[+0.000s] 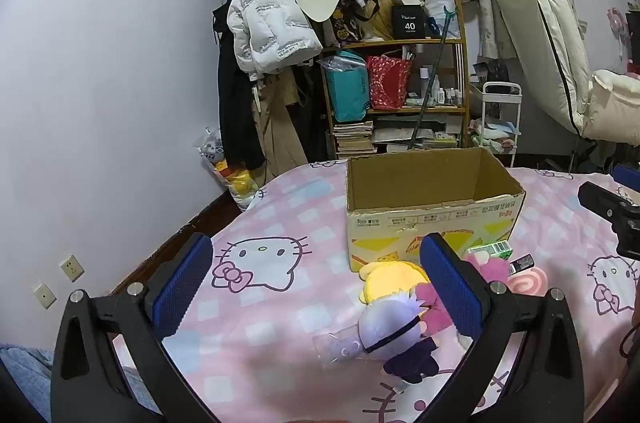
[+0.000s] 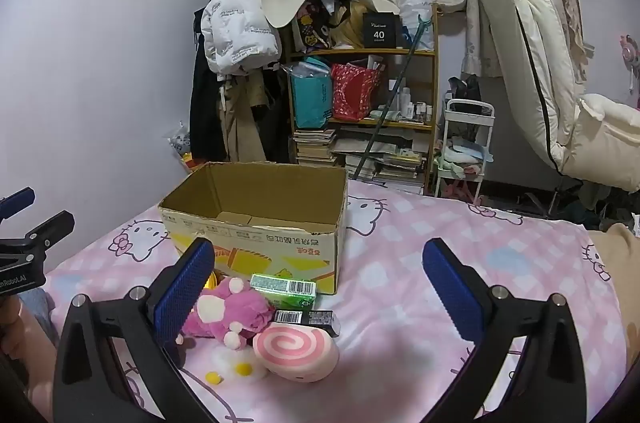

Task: Organize soft objects

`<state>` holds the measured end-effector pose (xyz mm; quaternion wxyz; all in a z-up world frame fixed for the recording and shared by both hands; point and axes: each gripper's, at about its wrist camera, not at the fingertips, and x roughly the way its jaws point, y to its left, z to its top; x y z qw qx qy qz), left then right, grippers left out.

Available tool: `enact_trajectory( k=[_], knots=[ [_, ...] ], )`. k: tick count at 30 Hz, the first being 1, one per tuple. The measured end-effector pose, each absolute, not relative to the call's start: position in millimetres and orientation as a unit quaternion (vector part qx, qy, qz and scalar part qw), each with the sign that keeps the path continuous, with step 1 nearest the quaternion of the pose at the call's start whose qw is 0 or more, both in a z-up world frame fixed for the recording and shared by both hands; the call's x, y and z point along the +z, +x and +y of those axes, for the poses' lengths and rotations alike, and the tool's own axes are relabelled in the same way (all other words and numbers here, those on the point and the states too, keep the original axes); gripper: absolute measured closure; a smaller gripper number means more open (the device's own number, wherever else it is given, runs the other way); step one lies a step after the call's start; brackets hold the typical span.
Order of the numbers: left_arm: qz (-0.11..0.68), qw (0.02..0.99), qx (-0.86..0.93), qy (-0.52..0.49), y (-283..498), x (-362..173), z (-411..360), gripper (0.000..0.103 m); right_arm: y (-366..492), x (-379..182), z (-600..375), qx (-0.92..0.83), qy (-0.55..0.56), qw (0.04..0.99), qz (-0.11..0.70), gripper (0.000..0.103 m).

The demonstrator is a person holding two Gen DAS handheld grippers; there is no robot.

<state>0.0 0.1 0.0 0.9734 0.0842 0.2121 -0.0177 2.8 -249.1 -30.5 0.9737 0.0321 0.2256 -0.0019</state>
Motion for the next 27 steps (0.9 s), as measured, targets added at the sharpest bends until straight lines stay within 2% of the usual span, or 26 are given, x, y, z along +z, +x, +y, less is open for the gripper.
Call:
enact_trajectory(
  k=[27],
  knots=[
    [0.218,0.972,-0.012,0.086,2,-5,1,0.001,5,-36,-245,-0.002,0.030,0.972,0.232,0.000]
  ],
)
